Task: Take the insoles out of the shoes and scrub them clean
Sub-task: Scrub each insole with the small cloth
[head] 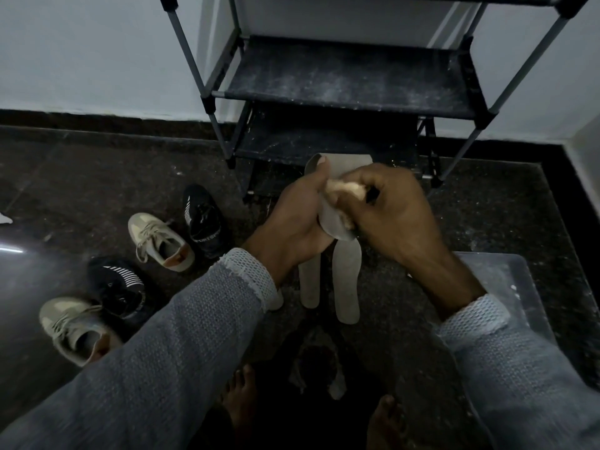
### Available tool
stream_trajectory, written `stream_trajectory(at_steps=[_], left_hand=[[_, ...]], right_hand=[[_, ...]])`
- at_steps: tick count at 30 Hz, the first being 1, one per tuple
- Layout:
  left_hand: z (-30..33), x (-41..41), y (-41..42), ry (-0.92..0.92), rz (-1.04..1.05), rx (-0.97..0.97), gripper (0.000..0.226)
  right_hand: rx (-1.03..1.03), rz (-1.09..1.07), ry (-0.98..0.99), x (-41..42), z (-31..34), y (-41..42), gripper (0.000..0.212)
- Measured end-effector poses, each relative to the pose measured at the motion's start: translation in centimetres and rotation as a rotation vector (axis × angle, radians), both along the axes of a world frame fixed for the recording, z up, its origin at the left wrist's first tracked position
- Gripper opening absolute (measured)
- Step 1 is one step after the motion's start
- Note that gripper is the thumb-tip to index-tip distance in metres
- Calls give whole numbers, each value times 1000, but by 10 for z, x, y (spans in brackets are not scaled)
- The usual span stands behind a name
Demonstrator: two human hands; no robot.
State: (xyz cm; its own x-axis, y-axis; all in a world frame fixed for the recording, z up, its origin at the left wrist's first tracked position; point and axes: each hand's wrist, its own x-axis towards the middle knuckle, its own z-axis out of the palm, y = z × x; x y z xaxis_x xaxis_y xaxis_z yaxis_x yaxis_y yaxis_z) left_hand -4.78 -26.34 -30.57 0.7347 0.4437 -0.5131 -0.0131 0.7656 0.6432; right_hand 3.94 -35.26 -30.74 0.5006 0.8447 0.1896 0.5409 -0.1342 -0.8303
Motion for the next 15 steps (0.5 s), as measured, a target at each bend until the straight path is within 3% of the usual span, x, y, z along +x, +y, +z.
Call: stream_trajectory(at_steps=[3,8,10,15], left_hand=[[-2,-3,8,-7,69,-5,50],[2,-5,5,-93,25,11,59],[3,-3,4,-143,20,10,60],[-2,-2,12,-119,110,-36,58]], right_hand=[[-98,230,14,-9,6,0,11],[71,-154,-81,3,-5,1,15],[101,-204,-99,5,-7,0,16],[-45,179,-12,-9,0,2,9]])
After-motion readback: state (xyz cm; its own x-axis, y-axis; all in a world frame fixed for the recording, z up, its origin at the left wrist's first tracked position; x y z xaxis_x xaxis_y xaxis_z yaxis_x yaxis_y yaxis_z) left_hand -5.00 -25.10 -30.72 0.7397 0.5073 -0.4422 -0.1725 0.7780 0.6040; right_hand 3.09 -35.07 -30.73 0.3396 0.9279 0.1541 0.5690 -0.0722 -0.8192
